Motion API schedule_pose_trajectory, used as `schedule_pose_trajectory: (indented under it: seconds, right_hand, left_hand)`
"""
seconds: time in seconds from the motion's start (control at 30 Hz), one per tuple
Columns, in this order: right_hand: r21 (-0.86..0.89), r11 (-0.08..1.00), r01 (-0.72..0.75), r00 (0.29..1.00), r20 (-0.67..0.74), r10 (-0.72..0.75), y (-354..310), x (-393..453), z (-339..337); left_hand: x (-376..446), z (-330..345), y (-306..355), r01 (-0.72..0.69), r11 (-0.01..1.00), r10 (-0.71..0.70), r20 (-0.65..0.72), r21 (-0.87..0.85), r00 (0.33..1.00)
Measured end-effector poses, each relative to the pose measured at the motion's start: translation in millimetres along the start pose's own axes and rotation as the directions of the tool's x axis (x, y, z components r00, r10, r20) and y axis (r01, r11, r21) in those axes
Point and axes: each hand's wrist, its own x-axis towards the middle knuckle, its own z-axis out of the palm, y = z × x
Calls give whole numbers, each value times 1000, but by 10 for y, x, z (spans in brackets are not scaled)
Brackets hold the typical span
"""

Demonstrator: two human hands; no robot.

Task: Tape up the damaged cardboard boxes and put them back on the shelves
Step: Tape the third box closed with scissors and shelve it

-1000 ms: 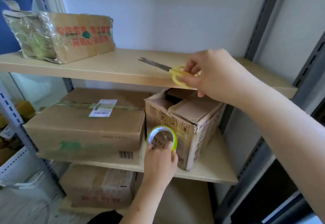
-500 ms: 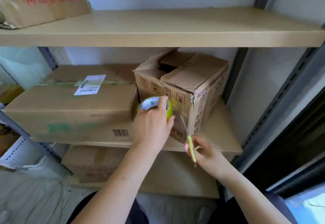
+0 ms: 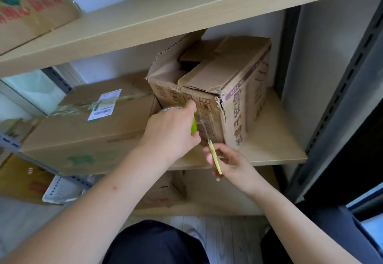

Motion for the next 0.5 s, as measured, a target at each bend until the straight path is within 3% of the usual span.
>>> schedule_pose_trajectory:
  seconds: [0.13,0.5]
  right_hand:
    - [117,993,-21,999,-43,26,-12,53,65]
    - [132,988,74,975,-220,-43,-42,84,113]
  left_hand:
    - [47,-60,2,-15,1000,15,15,6,1000]
    - [6,-117,18,43,996,-40,31,-73,999]
